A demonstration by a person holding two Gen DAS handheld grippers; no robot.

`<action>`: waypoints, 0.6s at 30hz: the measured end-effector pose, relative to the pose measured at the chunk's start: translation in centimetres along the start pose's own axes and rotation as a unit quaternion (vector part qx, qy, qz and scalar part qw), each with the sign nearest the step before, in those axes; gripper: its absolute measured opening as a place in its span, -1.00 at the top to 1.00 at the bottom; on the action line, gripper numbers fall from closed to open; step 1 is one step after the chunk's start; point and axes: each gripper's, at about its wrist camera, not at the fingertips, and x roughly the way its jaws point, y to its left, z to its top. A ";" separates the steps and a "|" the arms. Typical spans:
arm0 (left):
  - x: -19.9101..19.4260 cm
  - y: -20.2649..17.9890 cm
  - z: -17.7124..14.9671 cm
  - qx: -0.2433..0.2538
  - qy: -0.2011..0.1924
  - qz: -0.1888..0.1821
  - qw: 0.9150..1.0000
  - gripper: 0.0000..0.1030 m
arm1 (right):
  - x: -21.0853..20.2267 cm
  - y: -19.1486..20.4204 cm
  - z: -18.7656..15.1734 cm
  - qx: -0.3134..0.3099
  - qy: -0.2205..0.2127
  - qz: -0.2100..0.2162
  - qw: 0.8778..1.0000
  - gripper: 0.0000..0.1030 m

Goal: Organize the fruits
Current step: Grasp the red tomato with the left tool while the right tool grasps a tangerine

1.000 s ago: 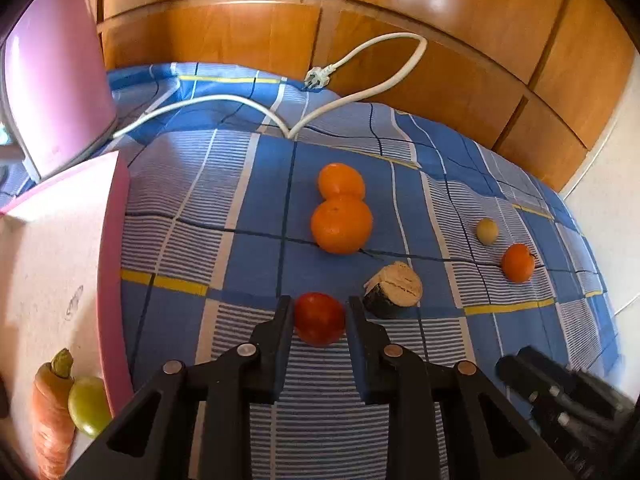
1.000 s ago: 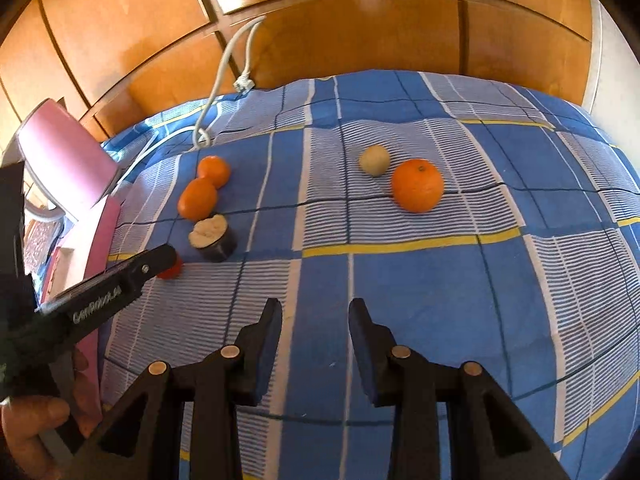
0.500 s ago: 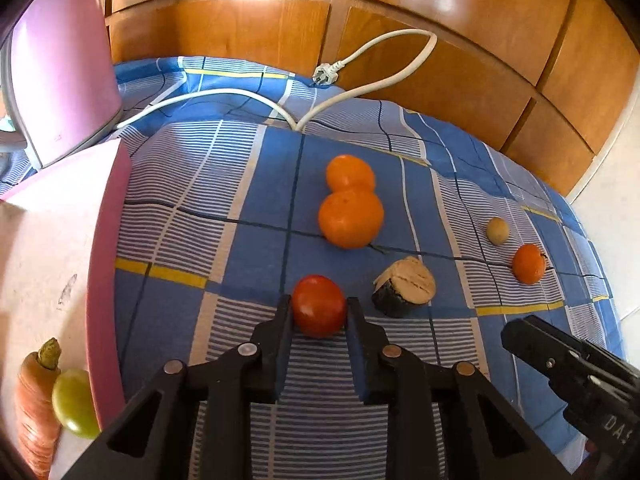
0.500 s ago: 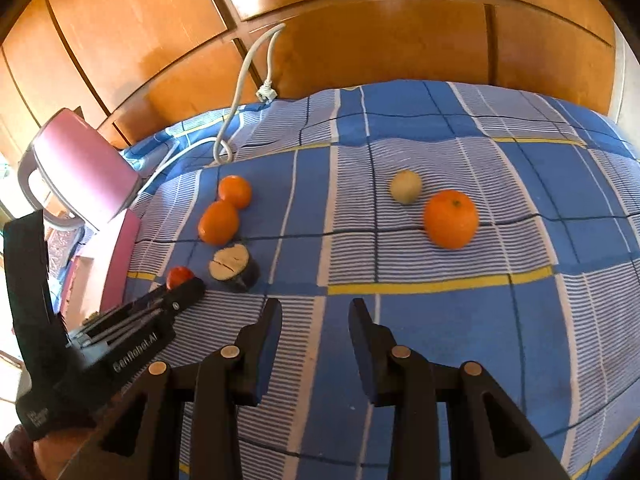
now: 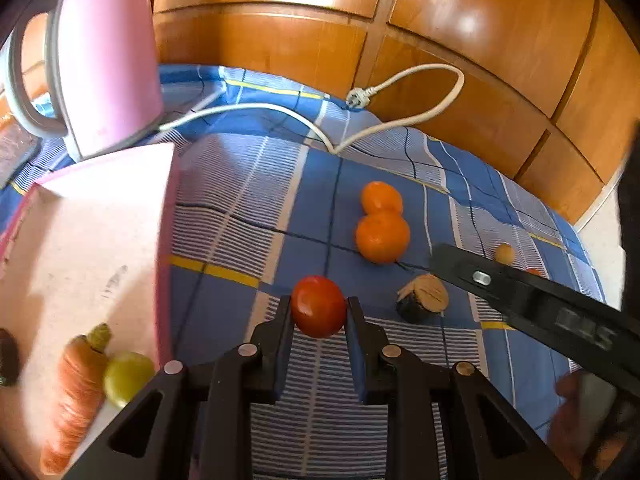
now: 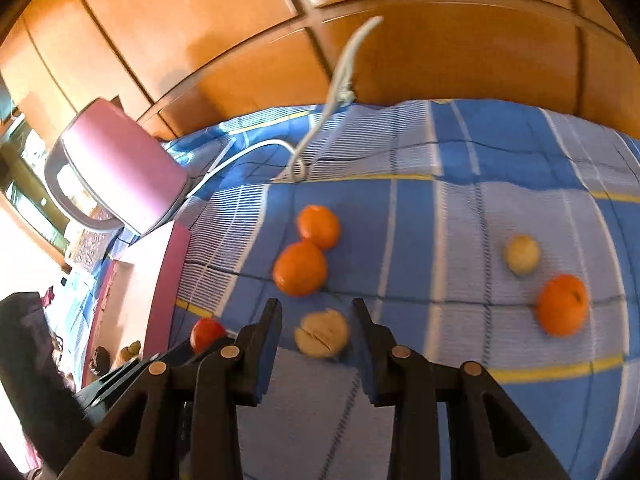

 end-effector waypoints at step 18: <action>-1.3 1.2 0.2 -0.012 -0.010 0.005 1.000 0.51 | 2.8 2.6 1.1 -0.044 0.011 -0.034 0.998 0.33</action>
